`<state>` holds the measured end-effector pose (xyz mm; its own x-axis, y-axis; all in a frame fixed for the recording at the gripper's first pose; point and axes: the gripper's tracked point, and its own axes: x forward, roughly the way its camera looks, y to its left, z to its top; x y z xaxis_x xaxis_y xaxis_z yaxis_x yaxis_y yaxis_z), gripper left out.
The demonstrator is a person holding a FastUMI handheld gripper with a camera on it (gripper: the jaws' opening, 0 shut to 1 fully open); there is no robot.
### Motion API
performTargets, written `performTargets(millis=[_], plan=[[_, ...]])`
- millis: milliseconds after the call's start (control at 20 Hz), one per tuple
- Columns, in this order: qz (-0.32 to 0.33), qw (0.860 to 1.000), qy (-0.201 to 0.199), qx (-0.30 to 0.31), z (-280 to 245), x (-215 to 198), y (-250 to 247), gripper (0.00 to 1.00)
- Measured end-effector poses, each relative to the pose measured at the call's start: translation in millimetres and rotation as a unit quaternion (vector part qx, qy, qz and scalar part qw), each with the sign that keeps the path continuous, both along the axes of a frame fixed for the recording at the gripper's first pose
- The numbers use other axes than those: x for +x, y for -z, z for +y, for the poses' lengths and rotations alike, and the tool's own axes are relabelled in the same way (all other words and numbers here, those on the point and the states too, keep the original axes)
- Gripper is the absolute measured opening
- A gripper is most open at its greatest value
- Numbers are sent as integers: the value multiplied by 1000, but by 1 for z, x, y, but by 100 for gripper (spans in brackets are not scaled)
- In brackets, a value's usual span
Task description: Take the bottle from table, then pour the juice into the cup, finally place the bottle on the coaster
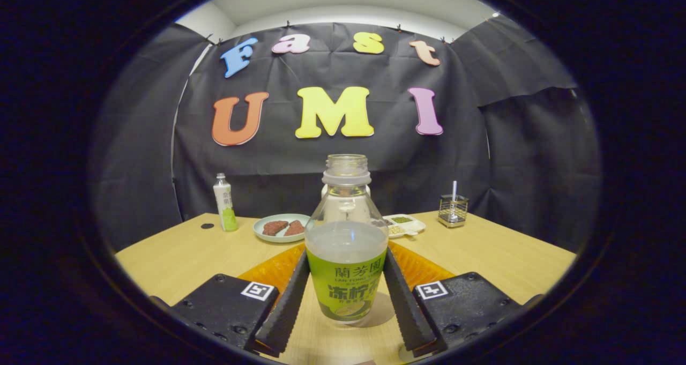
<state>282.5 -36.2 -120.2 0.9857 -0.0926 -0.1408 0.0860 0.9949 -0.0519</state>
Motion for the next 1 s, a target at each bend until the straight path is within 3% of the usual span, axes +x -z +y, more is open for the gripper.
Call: performTargets(millis=[350,850,1000], plan=[[48,997,3,-61,-11,28,22,82],[44,999,11,-4,-23,20,23,84],[30,999,-2,16,-18,15,17,94]])
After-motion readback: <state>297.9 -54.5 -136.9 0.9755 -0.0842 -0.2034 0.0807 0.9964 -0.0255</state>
